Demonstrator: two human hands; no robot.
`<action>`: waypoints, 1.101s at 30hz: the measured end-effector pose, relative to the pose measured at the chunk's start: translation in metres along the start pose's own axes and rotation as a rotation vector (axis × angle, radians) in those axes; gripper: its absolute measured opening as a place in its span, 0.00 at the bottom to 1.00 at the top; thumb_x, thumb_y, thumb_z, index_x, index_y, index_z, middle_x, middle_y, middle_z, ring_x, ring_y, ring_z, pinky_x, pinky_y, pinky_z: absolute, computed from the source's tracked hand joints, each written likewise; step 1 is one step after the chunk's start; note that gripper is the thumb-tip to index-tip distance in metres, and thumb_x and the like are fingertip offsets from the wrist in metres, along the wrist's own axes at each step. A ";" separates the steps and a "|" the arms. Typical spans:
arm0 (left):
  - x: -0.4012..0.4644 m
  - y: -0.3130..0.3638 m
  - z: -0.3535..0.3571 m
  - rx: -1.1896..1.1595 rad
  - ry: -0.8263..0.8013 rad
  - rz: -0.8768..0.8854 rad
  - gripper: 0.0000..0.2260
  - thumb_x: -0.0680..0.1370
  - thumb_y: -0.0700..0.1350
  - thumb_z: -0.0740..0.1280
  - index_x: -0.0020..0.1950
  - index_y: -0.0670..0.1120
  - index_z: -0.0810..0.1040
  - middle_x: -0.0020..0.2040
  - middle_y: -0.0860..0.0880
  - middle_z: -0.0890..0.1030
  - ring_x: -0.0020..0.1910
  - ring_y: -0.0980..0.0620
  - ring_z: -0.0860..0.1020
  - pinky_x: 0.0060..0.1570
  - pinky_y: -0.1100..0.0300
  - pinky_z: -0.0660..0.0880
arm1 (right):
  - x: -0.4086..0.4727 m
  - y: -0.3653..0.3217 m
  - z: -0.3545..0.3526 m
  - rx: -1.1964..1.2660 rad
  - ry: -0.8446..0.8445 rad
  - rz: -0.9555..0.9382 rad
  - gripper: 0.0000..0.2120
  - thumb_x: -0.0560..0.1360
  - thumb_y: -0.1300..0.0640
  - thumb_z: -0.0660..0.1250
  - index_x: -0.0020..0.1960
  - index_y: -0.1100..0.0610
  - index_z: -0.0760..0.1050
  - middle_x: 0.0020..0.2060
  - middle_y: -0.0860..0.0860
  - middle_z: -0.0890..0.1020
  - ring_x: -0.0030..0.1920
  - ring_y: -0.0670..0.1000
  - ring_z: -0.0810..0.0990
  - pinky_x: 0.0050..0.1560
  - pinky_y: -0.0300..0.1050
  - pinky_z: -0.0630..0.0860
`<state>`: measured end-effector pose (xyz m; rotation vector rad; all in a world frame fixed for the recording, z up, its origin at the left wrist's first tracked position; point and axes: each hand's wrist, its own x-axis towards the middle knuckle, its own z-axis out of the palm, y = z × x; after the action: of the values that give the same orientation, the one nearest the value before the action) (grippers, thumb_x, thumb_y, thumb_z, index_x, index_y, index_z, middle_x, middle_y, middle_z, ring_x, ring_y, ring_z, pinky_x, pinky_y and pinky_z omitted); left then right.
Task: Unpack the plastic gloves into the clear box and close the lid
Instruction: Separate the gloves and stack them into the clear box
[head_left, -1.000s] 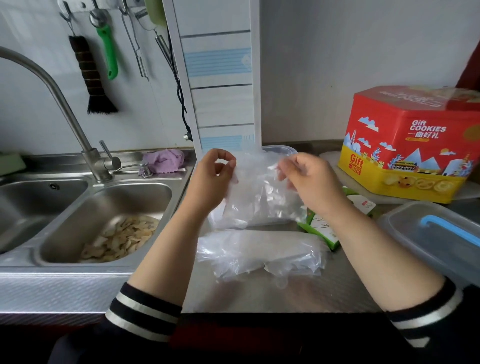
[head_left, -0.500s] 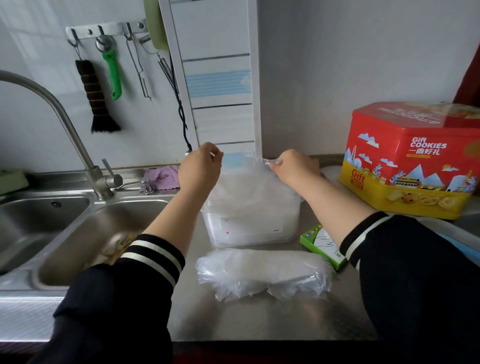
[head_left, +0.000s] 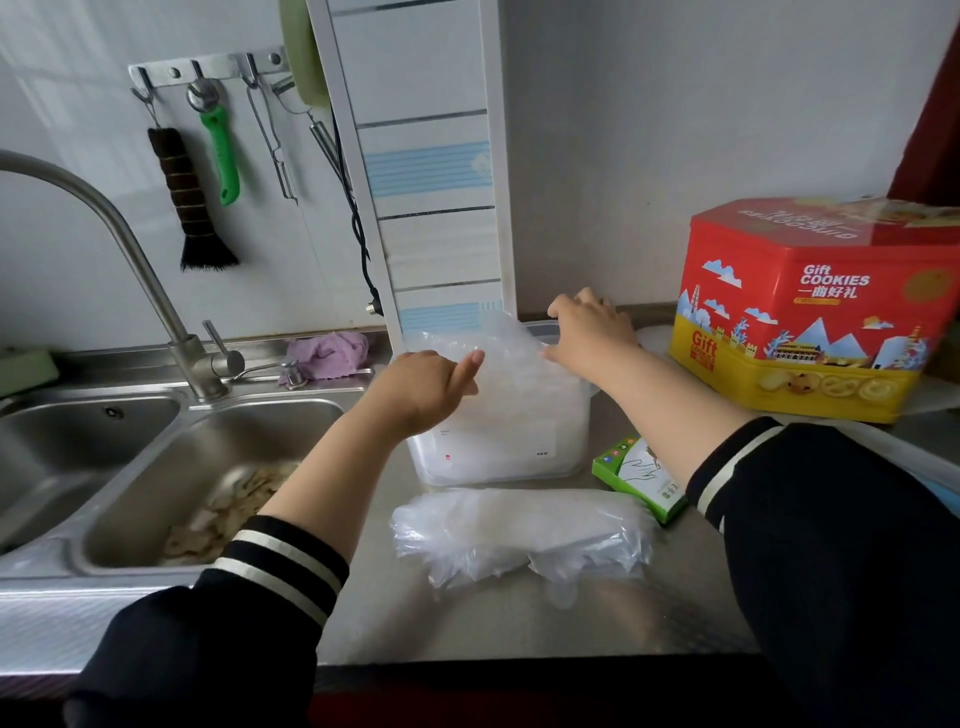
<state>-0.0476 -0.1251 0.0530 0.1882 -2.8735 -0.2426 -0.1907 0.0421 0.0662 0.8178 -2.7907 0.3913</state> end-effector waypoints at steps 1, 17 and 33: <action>-0.001 -0.002 -0.001 -0.020 0.052 0.004 0.32 0.79 0.64 0.42 0.50 0.53 0.85 0.52 0.50 0.84 0.55 0.46 0.78 0.59 0.52 0.72 | -0.005 0.004 -0.001 0.055 0.033 -0.014 0.22 0.75 0.49 0.69 0.66 0.53 0.69 0.63 0.55 0.69 0.63 0.59 0.69 0.60 0.52 0.68; -0.087 0.053 0.096 -0.307 0.324 0.182 0.17 0.80 0.55 0.56 0.46 0.48 0.81 0.40 0.52 0.80 0.40 0.51 0.76 0.39 0.51 0.75 | -0.161 0.029 0.059 0.461 -0.209 -0.324 0.12 0.69 0.49 0.75 0.50 0.49 0.78 0.46 0.41 0.73 0.52 0.44 0.73 0.55 0.42 0.70; -0.101 0.056 0.092 -0.501 0.437 -0.053 0.07 0.76 0.52 0.67 0.50 0.51 0.80 0.43 0.58 0.82 0.45 0.55 0.78 0.44 0.57 0.73 | -0.146 0.019 0.047 0.672 0.035 -0.124 0.18 0.78 0.48 0.64 0.41 0.62 0.78 0.36 0.55 0.77 0.38 0.54 0.74 0.41 0.51 0.71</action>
<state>0.0192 -0.0419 -0.0485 0.1914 -2.2941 -0.8068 -0.0864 0.1152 -0.0214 1.0805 -2.5545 1.3416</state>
